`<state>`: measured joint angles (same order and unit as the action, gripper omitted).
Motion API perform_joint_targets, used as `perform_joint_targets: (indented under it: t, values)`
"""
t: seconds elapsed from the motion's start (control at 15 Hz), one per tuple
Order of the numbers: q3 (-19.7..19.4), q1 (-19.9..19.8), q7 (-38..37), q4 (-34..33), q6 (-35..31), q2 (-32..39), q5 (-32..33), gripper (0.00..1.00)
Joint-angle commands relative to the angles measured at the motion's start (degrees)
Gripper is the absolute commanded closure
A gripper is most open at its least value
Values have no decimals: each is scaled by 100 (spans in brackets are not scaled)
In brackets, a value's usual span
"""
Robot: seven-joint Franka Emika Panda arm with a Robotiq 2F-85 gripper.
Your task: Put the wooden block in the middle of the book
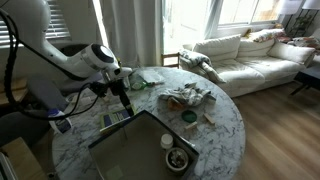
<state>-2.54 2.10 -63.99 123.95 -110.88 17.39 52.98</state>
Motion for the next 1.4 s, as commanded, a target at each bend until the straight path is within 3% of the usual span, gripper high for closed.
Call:
perform_joint_targets:
  t: [0.0, 0.53, 0.87, 1.2, 1.27, 1.33]
  values:
    - [94, -163, 382, 341, -603, -577, -511, 0]
    - [271, -15, 1367, 545, -841, -1358, -1365, 0]
    - [497, 91, 2471, 861, -1747, -1534, -2222, 0]
    - [698, 267, 3621, 1032, -2815, -1259, -2810, 0]
    - [617, 281, 3204, 883, -2407, -1312, -2569, 0]
    - [639, 318, 3335, 920, -2574, -1282, -2634, 0]
